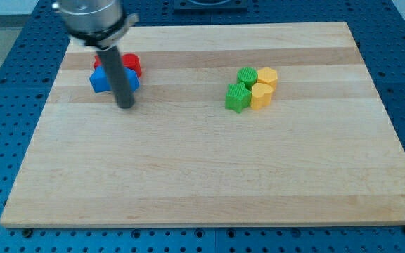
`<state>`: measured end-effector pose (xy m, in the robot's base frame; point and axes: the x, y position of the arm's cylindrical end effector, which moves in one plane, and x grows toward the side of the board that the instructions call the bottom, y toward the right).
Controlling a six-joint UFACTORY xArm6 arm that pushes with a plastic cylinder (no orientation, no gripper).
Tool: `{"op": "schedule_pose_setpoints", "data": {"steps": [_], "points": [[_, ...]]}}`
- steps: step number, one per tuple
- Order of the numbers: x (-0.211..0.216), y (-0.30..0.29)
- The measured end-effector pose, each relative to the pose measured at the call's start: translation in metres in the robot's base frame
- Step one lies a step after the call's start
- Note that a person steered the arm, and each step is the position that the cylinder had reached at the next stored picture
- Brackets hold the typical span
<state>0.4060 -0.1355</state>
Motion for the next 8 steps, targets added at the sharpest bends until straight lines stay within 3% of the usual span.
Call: {"op": "schedule_pose_setpoints", "data": {"steps": [1, 2, 5, 8], "points": [[0.0, 0.045], [0.003, 0.044], [0.009, -0.11], [-0.093, -0.112]]}}
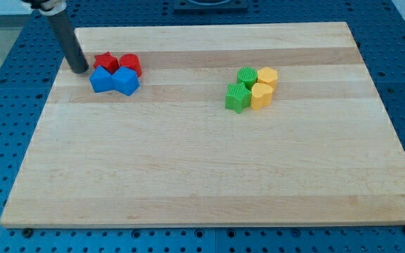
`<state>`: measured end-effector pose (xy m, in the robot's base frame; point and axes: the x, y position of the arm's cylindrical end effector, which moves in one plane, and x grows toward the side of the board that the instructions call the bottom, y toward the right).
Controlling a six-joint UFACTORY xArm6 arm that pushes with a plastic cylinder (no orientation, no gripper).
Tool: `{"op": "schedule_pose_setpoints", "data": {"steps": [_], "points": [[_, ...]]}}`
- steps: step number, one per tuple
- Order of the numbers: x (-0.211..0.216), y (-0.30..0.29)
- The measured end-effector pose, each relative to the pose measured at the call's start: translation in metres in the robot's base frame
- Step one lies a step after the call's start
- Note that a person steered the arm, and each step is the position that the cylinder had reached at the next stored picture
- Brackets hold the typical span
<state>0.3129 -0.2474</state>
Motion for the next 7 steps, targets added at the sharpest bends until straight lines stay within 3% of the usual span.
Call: {"op": "schedule_pose_setpoints", "data": {"steps": [5, 7], "points": [[-0.007, 0.116], [-0.01, 0.131]]}}
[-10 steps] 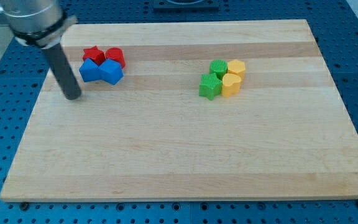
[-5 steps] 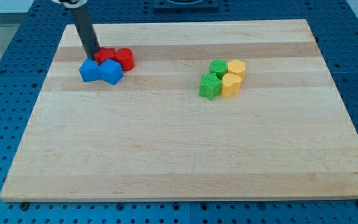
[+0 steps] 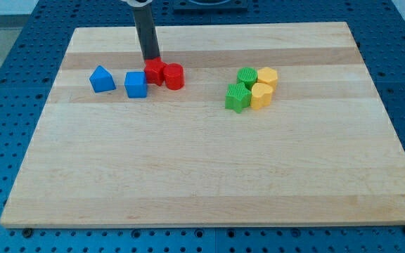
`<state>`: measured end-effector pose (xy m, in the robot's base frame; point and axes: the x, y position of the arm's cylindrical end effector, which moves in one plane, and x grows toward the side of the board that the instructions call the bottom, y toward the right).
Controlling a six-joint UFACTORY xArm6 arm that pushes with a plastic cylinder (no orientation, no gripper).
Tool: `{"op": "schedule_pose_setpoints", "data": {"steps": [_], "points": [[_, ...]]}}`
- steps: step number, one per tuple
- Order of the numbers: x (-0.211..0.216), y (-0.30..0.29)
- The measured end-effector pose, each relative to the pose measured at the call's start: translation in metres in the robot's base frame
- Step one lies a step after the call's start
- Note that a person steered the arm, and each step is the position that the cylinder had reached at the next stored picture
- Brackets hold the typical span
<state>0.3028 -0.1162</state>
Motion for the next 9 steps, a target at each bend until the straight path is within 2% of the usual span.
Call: {"op": "schedule_pose_setpoints", "data": {"steps": [2, 3, 4, 7, 9], "points": [[-0.007, -0.027], [-0.007, -0.077], [-0.006, -0.098], [0.016, -0.095], [0.013, -0.056]]}}
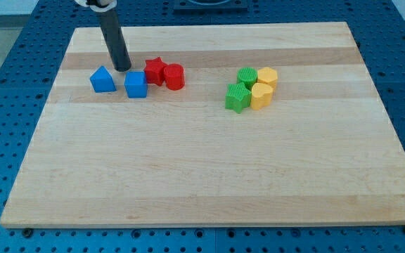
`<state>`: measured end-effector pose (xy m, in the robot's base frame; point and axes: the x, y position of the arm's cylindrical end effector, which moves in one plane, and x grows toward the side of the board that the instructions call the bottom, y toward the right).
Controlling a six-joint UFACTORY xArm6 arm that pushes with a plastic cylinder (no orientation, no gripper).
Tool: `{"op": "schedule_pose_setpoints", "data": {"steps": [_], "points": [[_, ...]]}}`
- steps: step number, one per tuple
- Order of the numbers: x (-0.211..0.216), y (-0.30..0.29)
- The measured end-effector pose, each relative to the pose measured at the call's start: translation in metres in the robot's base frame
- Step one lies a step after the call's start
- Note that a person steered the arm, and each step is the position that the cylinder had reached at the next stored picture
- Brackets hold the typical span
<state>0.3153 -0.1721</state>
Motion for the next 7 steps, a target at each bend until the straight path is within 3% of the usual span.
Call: {"op": "schedule_pose_setpoints", "data": {"steps": [5, 7], "points": [[0.037, -0.043], [0.006, -0.012]]}}
